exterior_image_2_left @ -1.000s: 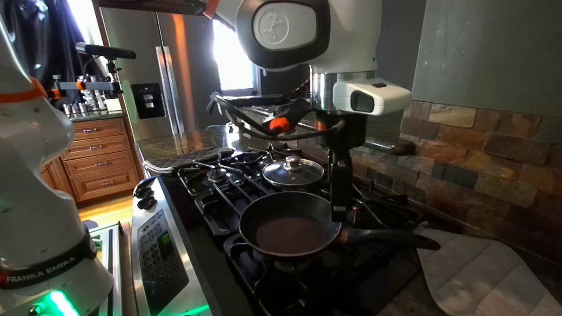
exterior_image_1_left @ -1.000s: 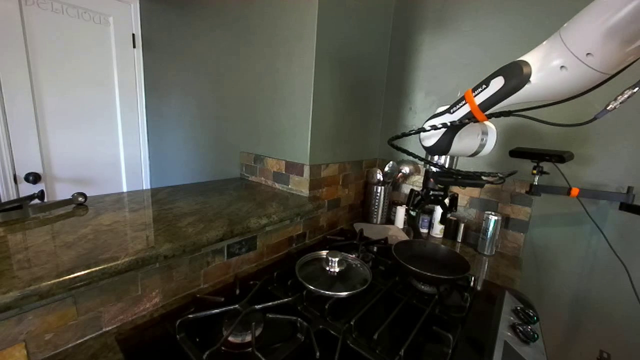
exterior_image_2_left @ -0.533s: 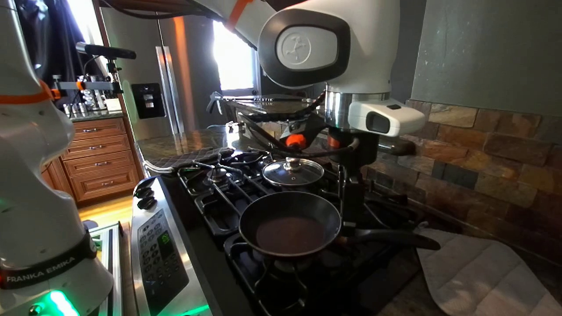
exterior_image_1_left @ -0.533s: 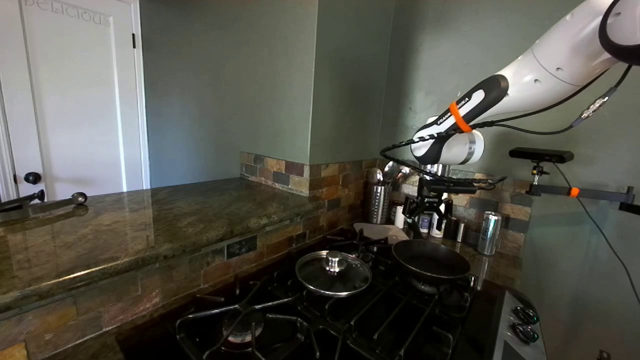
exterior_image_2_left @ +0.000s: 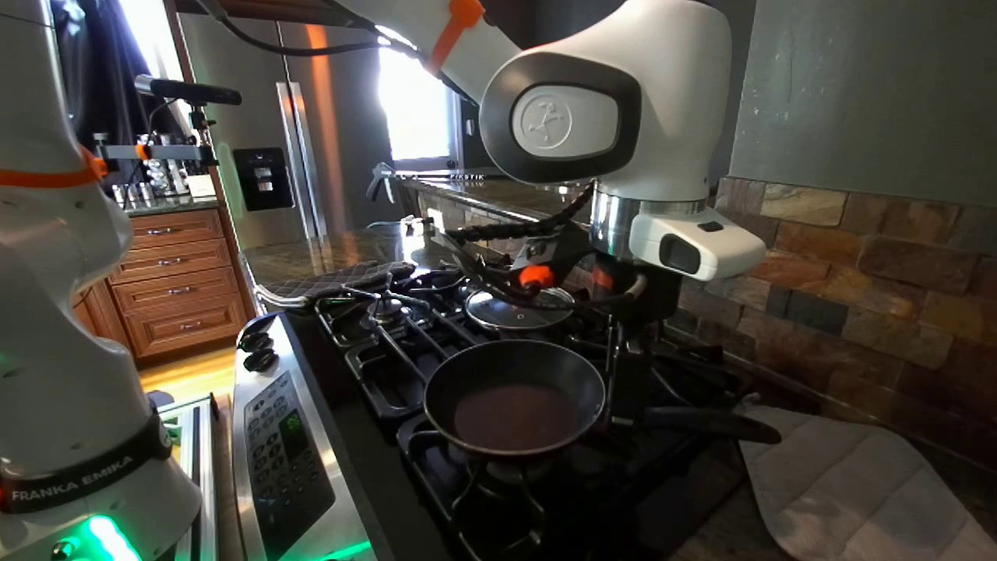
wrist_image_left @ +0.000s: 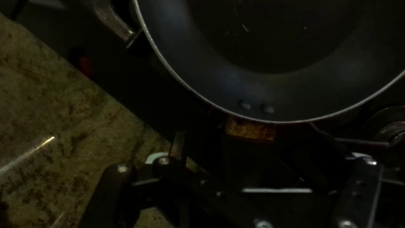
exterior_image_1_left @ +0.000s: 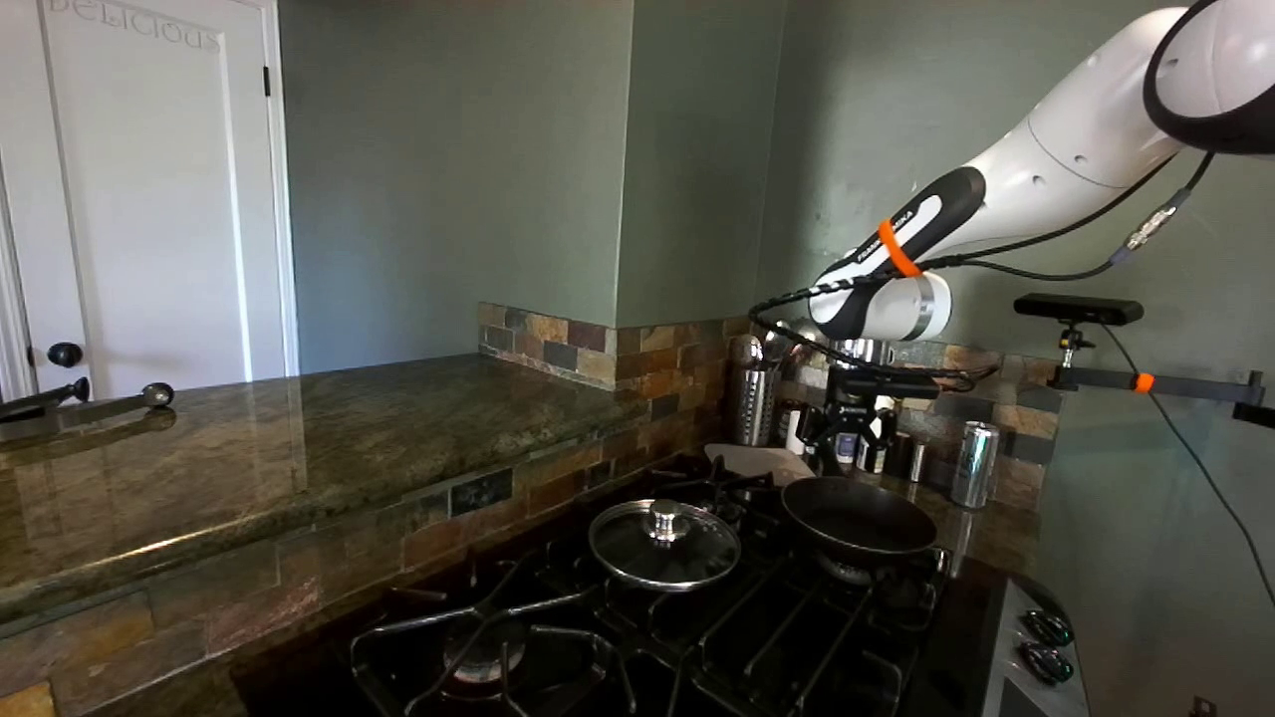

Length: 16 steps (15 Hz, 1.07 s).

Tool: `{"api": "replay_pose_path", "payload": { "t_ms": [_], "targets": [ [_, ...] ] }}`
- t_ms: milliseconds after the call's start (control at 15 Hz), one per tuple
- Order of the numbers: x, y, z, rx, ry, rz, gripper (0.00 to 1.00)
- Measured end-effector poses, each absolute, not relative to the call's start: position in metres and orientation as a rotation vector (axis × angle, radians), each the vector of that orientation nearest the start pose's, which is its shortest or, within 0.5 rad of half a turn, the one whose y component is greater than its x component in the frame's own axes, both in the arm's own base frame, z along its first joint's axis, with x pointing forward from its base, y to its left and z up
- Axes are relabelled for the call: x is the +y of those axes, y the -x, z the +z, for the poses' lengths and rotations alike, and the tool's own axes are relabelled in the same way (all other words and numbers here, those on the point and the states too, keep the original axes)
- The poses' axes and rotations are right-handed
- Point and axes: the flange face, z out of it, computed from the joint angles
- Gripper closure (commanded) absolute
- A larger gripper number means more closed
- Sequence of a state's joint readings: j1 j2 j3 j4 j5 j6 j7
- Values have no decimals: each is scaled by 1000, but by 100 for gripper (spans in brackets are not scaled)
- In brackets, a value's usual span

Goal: Slide the pan to the bottom left stove plate and put the glass lid on the pan

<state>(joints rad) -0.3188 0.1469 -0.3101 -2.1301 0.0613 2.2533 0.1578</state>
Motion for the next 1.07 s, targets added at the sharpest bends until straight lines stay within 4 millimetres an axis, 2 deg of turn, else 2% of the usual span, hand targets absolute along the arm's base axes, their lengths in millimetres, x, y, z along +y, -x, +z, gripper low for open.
{"api": "replay_pose_path", "payload": {
  "t_ms": [200,267,333,400,467,600,667,867,1000,1067],
  "targets": [
    [-328,-456,340,1273,2865,26,0],
    [-328,-457,339,1281,2862,28,5],
    [-328,-457,337,1286,2860,31,23],
    [-328,-457,336,1289,2859,35,29],
    [-328,-457,335,1293,2857,38,29],
    [-328,-457,333,1300,2855,45,46],
    [-328,-457,331,1304,2853,50,17],
    [-328,-457,328,1316,2848,58,2],
    [-328,-457,327,1319,2847,62,0],
    [-328,-457,326,1321,2847,63,29]
  ]
}}
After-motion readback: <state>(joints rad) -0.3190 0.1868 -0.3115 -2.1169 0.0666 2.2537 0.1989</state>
